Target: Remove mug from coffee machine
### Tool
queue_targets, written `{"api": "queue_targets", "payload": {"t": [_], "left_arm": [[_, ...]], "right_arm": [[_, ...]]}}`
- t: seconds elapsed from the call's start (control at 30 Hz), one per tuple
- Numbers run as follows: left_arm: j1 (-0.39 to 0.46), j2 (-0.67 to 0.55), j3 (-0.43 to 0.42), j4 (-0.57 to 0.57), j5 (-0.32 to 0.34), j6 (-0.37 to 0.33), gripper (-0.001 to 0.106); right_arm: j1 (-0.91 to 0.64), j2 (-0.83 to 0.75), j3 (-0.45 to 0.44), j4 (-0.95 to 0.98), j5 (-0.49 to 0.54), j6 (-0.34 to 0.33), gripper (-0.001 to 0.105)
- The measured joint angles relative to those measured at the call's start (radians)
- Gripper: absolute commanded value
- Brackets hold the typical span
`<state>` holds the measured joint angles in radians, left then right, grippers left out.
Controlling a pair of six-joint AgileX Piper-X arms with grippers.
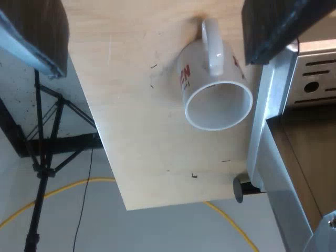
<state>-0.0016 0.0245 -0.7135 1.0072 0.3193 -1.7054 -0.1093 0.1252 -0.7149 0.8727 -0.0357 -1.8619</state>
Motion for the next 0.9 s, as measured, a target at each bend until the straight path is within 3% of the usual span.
{"api": "queue_targets", "payload": {"t": [0.2, 0.37, 0.53, 0.7, 0.9], "left_arm": [[0.0, -0.036, -0.007, 0.099, 0.0, 0.001, 0.079], [0.0, -0.038, -0.011, 0.157, -0.001, 0.001, 0.079], [0.002, -0.038, -0.011, 0.159, -0.014, 0.001, 0.079], [0.002, -0.038, 0.006, 0.159, -0.068, 0.001, 0.079], [0.002, -0.038, 0.08, 0.151, -0.073, 0.002, 0.079]], "right_arm": [[0.0, -0.119, 0.042, 0.043, 0.0, 0.0, 0.07], [0.0, -0.131, 0.056, 0.113, -0.005, 0.0, 0.07], [0.0, -0.131, 0.078, 0.118, -0.065, 0.0, 0.07], [0.0, -0.131, 0.112, 0.118, -0.073, 0.0, 0.07], [0.0, -0.131, 0.15, 0.158, -0.073, 0.0, 0.07]]}}
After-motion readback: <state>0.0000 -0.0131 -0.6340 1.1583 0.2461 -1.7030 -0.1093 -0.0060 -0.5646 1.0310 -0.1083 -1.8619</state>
